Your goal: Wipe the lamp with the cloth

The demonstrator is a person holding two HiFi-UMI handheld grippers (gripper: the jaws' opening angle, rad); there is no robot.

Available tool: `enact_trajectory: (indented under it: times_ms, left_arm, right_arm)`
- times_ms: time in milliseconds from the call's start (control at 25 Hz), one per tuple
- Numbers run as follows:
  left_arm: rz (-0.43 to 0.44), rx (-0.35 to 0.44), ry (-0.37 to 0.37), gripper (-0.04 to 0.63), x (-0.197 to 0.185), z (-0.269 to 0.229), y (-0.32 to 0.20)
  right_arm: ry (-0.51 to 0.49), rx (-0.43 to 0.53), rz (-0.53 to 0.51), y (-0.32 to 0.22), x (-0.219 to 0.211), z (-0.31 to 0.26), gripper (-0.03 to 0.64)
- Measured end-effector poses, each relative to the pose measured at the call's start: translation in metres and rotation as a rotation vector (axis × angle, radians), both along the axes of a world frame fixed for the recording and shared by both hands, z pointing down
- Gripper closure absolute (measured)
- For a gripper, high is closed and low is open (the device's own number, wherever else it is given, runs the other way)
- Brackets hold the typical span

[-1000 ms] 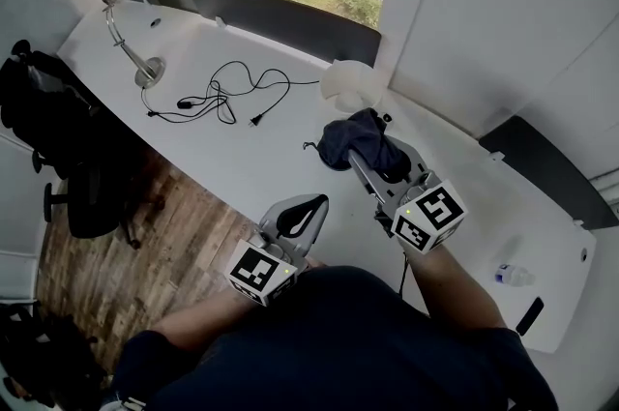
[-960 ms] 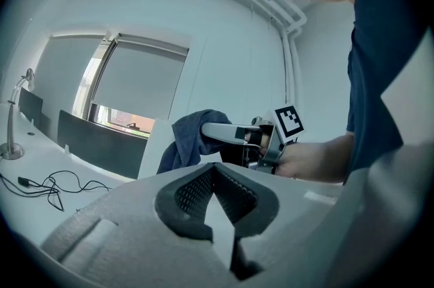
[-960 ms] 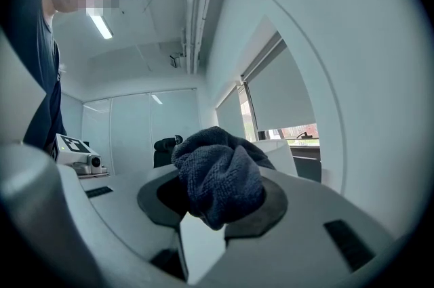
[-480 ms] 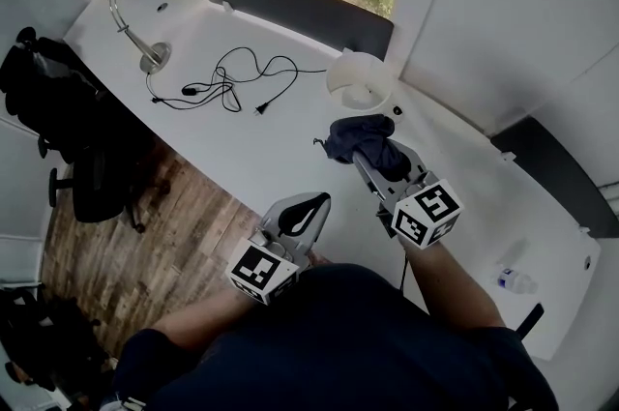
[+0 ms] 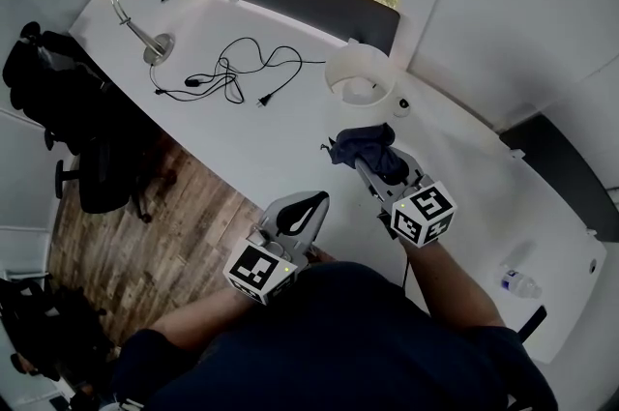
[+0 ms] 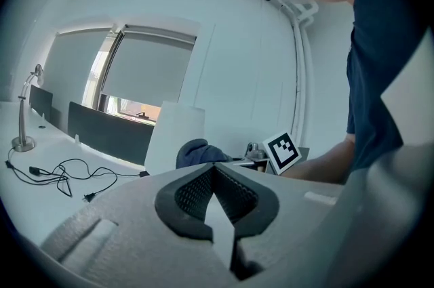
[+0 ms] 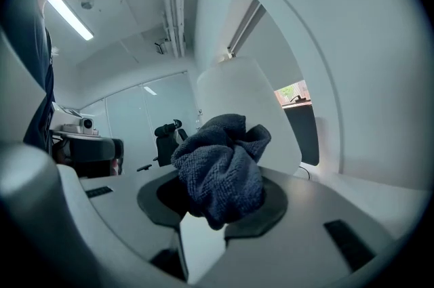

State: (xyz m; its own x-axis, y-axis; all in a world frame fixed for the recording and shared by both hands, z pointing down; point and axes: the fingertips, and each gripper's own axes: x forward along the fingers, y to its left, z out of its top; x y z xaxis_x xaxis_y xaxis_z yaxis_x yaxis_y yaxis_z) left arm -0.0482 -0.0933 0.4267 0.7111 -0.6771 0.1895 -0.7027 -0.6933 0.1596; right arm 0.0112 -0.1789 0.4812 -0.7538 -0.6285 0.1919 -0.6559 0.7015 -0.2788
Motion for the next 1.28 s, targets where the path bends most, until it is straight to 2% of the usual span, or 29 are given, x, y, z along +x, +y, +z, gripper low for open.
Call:
enact_trajectory:
  times_ms: [240,440,720,1280]
  left_arm:
    - [0.004,-0.014,-0.004,0.589,0.004,0.002,0.000]
    - [0.015,-0.006,0.009,0.589,0.010,0.000,0.000]
    - [0.037,0.013,0.035,0.589,0.017,-0.007,-0.002]
    - [0.068,0.031,0.037,0.589,0.029,-0.015,-0.001]
  right_arm:
    - [0.038,-0.055,0.001,0.002,0.007,0.031,0.486]
    - [0.061,-0.060,0.001,0.002,0.015,0.027,0.486]
    - [0.063,0.017,-0.011,-0.003,0.020,-0.024,0.486]
    - [-0.005,0.204,-0.025,-0.016,0.019,-0.121,0.486]
